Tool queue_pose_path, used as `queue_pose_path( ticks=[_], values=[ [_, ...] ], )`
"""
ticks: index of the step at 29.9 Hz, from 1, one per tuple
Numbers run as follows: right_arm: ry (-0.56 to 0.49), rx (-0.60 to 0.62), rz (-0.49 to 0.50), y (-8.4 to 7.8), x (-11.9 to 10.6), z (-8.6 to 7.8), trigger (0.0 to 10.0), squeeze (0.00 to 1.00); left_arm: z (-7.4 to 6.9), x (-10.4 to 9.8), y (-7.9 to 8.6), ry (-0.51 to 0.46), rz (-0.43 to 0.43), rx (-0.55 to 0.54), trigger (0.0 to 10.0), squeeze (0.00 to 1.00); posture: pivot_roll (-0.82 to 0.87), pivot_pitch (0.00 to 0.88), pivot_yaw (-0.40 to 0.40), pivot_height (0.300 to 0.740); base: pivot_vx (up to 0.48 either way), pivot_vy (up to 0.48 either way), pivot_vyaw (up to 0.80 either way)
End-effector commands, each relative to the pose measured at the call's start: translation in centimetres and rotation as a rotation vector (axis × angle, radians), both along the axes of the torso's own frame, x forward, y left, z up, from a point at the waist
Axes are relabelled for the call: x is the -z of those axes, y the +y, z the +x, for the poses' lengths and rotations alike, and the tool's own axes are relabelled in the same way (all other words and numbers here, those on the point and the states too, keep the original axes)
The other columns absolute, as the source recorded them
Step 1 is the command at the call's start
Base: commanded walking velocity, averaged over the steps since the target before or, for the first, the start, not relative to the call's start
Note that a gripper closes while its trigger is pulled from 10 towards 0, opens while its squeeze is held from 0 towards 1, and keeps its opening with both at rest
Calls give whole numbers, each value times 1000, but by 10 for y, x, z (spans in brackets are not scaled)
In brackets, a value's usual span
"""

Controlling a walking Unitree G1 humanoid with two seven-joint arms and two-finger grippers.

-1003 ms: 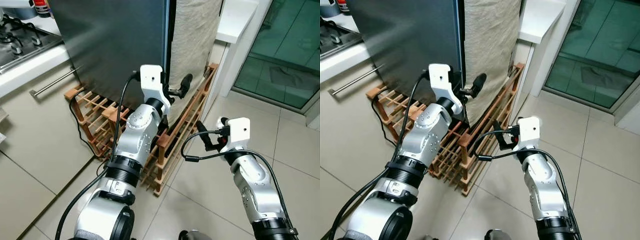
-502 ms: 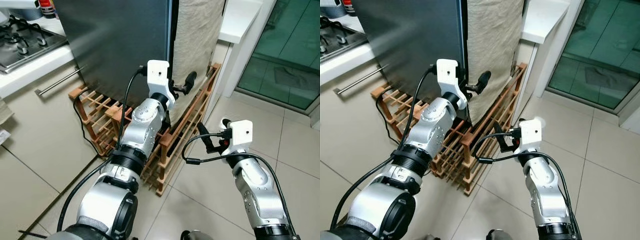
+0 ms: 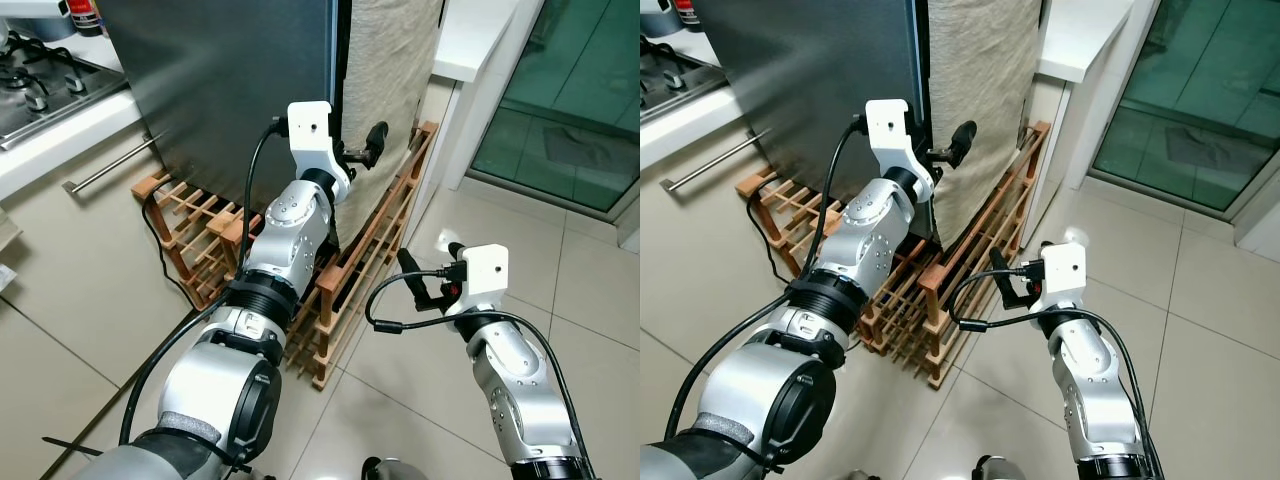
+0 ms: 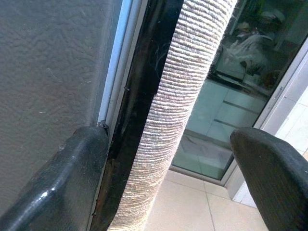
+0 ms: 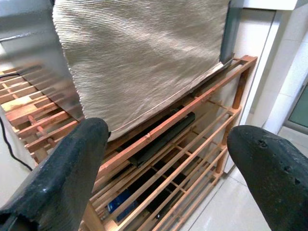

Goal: Restocking fridge

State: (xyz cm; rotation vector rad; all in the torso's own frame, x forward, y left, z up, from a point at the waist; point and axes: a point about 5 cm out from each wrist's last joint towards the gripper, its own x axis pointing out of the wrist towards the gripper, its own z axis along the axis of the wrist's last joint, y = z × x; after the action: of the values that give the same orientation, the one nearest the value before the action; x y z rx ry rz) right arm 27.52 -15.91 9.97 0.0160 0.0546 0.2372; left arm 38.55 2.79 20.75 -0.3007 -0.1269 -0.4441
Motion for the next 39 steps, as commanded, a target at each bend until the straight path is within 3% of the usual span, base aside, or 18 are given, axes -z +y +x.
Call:
queue_pose_path(
  ticks=[1,8,12,17,19,25,27,35,39],
  values=[
    [-16,-9,1,3,-6,-1,10000,0,-5,-4,-25,3,1,70,10000,0,-171,97,37,740,0,0,0],
    [-20,-15,1,5,-8,1,10000,0,-14,-11,-52,-32,4,201,10000,0,-172,99,36,740,0,0,0],
    [-23,-17,3,6,-10,1,10000,0,-35,-12,-83,-45,-77,446,10000,0,-180,99,39,740,0,0,0],
    [-24,-16,3,6,-10,1,10000,0,-44,-13,-92,-54,-112,528,10000,0,-184,100,41,740,0,0,0],
    [-26,-13,4,6,-10,1,10000,0,-59,-22,-104,-87,-176,652,10000,0,-185,102,40,740,0,0,0],
    [-22,-22,11,11,-9,2,10000,0,-76,-31,-116,-103,-240,786,10000,0,-184,100,38,740,0,0,0],
    [-20,-27,12,13,-9,2,10000,0,-89,-35,-124,-116,-261,890,10000,0,-186,96,39,740,0,0,0],
    [-16,-23,12,11,-8,3,10000,0,-100,-38,-128,-101,-276,984,10000,0,-189,87,42,740,0,0,0],
    [-20,-14,11,11,-9,4,10000,0,-87,-33,-118,-99,-211,844,10000,0,-188,85,43,740,0,0,0]
  ],
)
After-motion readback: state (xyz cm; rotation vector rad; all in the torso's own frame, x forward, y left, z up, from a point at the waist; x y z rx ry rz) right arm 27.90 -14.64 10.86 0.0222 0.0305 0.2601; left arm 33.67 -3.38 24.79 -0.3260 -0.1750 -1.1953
